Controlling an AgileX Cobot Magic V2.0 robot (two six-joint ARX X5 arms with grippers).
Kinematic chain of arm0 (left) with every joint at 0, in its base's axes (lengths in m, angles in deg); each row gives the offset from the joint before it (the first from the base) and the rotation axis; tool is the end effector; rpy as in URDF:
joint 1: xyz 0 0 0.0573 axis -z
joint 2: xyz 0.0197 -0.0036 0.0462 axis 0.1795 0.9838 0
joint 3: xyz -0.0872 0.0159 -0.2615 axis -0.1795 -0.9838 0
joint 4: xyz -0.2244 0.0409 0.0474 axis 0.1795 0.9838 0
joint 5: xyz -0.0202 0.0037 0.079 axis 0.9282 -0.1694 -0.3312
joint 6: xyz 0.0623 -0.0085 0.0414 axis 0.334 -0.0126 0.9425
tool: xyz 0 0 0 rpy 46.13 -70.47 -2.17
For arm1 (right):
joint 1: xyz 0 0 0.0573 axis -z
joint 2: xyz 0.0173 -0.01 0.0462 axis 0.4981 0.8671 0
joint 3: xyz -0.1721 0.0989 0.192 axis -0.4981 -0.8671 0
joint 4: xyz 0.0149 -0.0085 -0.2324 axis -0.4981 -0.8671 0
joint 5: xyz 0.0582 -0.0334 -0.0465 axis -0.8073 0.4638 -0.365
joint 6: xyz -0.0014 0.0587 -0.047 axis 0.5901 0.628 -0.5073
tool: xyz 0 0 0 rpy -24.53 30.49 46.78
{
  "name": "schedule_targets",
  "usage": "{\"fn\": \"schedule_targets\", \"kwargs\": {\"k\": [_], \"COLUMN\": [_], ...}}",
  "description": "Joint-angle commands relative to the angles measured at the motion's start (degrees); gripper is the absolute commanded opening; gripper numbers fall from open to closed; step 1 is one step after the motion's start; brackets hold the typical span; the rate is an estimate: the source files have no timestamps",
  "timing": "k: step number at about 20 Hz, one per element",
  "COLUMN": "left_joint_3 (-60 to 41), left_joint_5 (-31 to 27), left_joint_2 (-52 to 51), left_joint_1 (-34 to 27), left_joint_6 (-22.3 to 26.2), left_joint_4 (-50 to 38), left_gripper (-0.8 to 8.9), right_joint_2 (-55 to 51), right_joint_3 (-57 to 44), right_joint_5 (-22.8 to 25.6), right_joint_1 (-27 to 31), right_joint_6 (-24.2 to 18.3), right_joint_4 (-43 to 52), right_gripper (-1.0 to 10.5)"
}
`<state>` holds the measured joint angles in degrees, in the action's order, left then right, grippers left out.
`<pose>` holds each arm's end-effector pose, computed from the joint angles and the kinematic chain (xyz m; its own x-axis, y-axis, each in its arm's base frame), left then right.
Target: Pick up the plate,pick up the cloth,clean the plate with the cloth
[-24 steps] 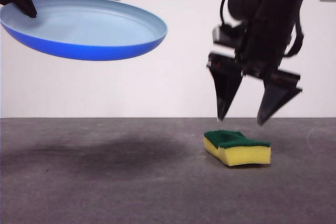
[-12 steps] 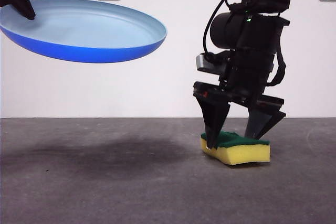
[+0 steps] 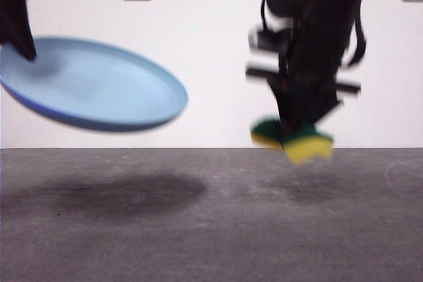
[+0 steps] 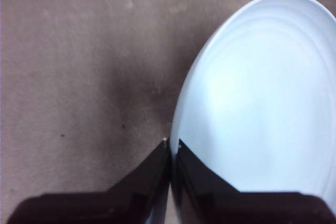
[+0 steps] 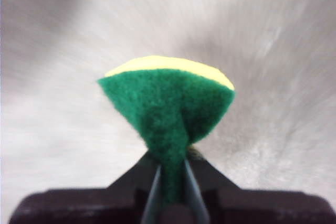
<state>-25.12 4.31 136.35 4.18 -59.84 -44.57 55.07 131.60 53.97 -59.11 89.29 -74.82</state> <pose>0.2157 -0.0577 0.2892 0.6623 -0.2002 -0.7220 0.1946 0.9765 -0.0923 0.2985 0.1707 0.2214 0.3163 0.2373 -0.9185 -0.5082 0.8599 0.0471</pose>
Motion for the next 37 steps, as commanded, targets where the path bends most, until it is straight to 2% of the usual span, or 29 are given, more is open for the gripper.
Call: {"fn": "schedule_targets", "kwargs": {"k": [1,4,10,14,18,21,23,24,25,29,31,32,33,35,37], "left_joint_3": [-0.37,-0.37,-0.37,-0.37,-0.37,-0.37,-0.35,-0.33,-0.33,-0.33,-0.33,-0.33,-0.33,-0.33,-0.33], "left_joint_5": [0.50,3.74,4.94,5.05,4.66,4.61,4.83,5.01,5.55,12.55,16.20,18.32,20.90,25.11,25.51], "left_joint_2": [4.66,9.68,10.47,10.47,10.47,10.47,10.47,10.47,10.47,10.47,10.47,10.47,10.47,10.47,10.47], "left_joint_1": [1.33,4.50,13.05,16.98,17.03,16.81,16.55,16.11,15.43,13.00,12.96,12.98,13.09,13.14,12.92], "left_joint_6": [-0.17,-2.08,-7.50,-9.05,-9.44,-9.66,-10.60,-10.64,-10.62,-10.56,-10.49,-10.45,-10.34,-10.36,-10.36], "left_joint_4": [-2.05,-5.38,-13.31,-16.83,-19.89,-24.81,-27.34,-27.41,-26.93,-22.38,-19.87,-19.15,-18.84,-19.26,-20.65], "left_gripper": [-0.09,-0.09,-0.09,-0.09,-0.08,-0.09,-0.08,-0.09,-0.09,-0.09,-0.08,-0.08,-0.09,-0.09,-0.09], "right_joint_2": [-5.84,-11.23,-9.97,-6.34,-3.74,-3.32,-3.34,-3.34,-3.34,-3.50,-3.67,-3.67,-3.67,-3.67,-3.67], "right_joint_3": [0.11,0.11,0.11,0.11,0.11,0.11,0.11,0.11,0.11,0.11,0.11,0.11,0.11,0.11,0.11], "right_joint_5": [-1.36,-6.12,-5.88,-5.95,-7.17,-13.73,-12.66,-10.51,-5.46,18.40,25.90,26.51,25.09,18.03,5.51], "right_joint_1": [-2.01,-4.26,-9.64,-11.65,-11.80,-11.85,-12.15,-12.15,-12.15,-12.02,-11.63,-11.30,-10.91,-10.73,-10.73], "right_joint_6": [2.01,4.07,4.74,4.83,5.07,5.05,4.22,3.56,3.08,3.06,3.08,3.06,3.06,3.08,3.10], "right_joint_4": [0.50,2.56,9.77,13.86,12.52,10.73,6.80,4.46,1.51,-2.71,1.40,4.55,8.44,14.88,17.44], "right_gripper": [-0.1,-0.1,-0.1,-0.1,-0.1,-0.1,-0.1,-0.1,-0.1,-0.1,-0.1,-0.1,-0.1,-0.1,-0.1]}}
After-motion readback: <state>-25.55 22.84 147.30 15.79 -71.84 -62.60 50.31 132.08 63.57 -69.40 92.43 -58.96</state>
